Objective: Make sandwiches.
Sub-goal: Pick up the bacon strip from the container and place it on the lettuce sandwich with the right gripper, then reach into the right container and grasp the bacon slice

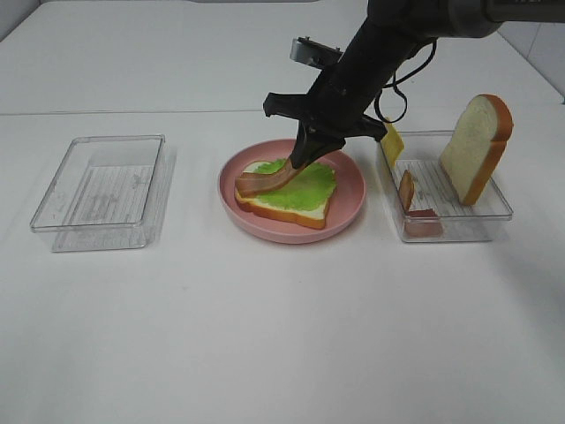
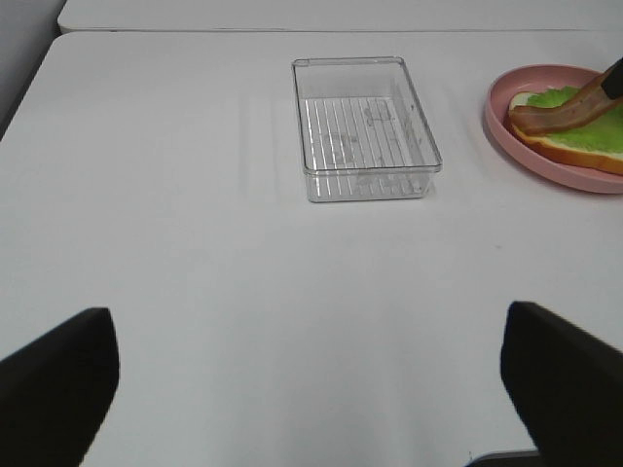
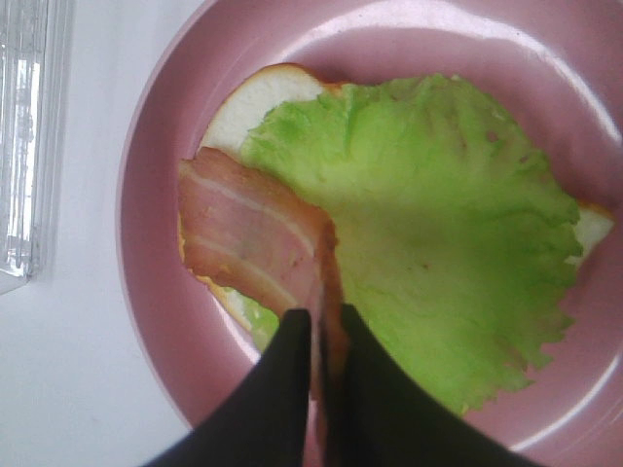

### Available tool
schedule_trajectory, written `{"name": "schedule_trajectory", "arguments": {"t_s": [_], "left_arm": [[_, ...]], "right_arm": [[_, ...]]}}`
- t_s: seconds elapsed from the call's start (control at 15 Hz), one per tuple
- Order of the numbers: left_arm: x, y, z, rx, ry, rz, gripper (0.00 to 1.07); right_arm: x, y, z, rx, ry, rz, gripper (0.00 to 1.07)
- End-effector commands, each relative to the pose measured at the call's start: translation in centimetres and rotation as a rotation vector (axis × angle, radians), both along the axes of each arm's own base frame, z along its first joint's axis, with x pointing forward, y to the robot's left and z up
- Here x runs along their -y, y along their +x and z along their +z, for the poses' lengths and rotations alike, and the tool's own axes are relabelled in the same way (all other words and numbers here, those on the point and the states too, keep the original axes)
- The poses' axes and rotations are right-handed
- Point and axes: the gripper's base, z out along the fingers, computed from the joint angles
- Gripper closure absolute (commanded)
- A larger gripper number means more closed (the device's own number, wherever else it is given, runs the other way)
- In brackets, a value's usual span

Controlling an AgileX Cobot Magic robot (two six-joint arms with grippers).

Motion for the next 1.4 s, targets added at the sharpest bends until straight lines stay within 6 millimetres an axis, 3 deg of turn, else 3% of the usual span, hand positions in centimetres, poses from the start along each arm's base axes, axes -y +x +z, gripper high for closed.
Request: {"name": "schedule_trajectory", "arguments": {"t_s": [0.07, 0.13, 0.2, 0.33, 0.4, 0.6, 0.8, 1.0, 1.13, 1.33, 1.4], "left_arm": [[0.1, -0.2, 0.0, 0.029, -0.009, -0.001, 0.04], [0.1, -0.2, 0.0, 0.029, -0.009, -0.001, 0.04], [0.1, -0.2, 0.0, 0.029, -0.009, -0.001, 0.04], [0.1, -0.2, 0.0, 0.029, -0.009, -0.001, 0.04], [0.1, -0.2, 0.0, 0.029, -0.009, -0.001, 0.04], [0.1, -0.2, 0.0, 0.029, -0.009, -0.001, 0.04], [0.1, -0.2, 0.0, 0.029, -0.009, -0.001, 0.04], [0.1, -0.2, 0.0, 0.029, -0.009, -0.001, 0.04], [0.1, -0.2, 0.0, 0.029, -0.009, -0.001, 0.04], [0.1, -0.2, 0.0, 0.029, -0.009, -0.001, 0.04], [0.1, -0.2, 0.0, 0.029, -0.009, -0.001, 0.04]], "right_arm": [[0.2, -0.1, 0.1, -0.01, -0.006, 0.004, 0.52], [0.3, -0.1, 0.8, 0.005, -0.007, 0.016, 0.19], [0.3, -0.2, 1.6, 0.027, -0.008, 0.031, 0.1], [0.4, -0.4, 3.2, 0.064, -0.007, 0.037, 0.11], [0.8, -1.1, 5.8, 0.087, -0.014, 0.055, 0.11], [2.0, -3.0, 8.7, 0.03, -0.101, 0.079, 0.11], [4.1, -4.5, 9.9, -0.076, -0.29, 0.029, 0.11], [5.5, -5.0, 10.3, -0.089, -0.333, -0.022, 0.11], [7.9, -6.0, 10.3, -0.11, -0.345, -0.069, 0.11], [8.9, -5.6, 8.0, -0.111, -0.304, -0.105, 0.11], [8.6, -4.9, 6.0, -0.109, -0.291, -0.098, 0.11]]}}
